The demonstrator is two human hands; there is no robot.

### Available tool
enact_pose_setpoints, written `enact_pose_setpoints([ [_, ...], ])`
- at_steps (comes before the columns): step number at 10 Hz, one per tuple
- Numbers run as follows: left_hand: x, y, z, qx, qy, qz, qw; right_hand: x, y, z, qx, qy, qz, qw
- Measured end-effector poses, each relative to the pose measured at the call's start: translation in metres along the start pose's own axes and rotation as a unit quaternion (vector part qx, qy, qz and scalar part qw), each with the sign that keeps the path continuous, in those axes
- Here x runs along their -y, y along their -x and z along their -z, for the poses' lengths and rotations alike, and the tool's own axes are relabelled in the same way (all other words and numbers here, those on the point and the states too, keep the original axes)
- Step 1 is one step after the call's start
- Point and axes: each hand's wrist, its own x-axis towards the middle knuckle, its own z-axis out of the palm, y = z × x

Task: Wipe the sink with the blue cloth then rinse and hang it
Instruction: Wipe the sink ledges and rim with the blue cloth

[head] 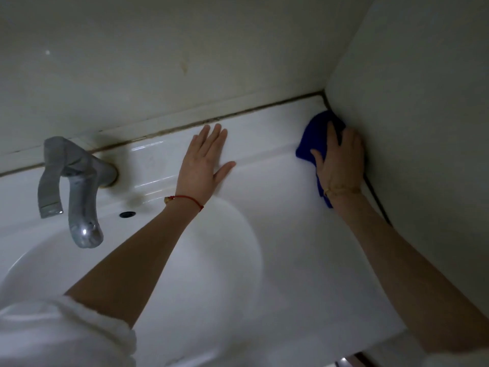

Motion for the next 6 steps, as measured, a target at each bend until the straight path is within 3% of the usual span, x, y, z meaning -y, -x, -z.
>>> enact_pose_setpoints([
  [3,0.000,0.000,-0.001,0.006,0.000,0.004,1.000,-0.019,0.083,0.007,-0.003,-0.022,0.137,0.990],
  [4,0.000,0.000,-0.001,0.009,-0.003,0.004,1.000,-0.003,0.083,-0.007,0.032,-0.061,0.135,0.989],
  [5,-0.003,0.001,0.000,0.014,-0.006,0.007,1.000,0.019,0.051,-0.021,0.035,-0.081,0.067,0.994],
  [6,-0.002,0.001,0.001,0.021,-0.008,0.009,1.000,0.035,0.065,-0.021,0.024,-0.098,0.064,0.993],
])
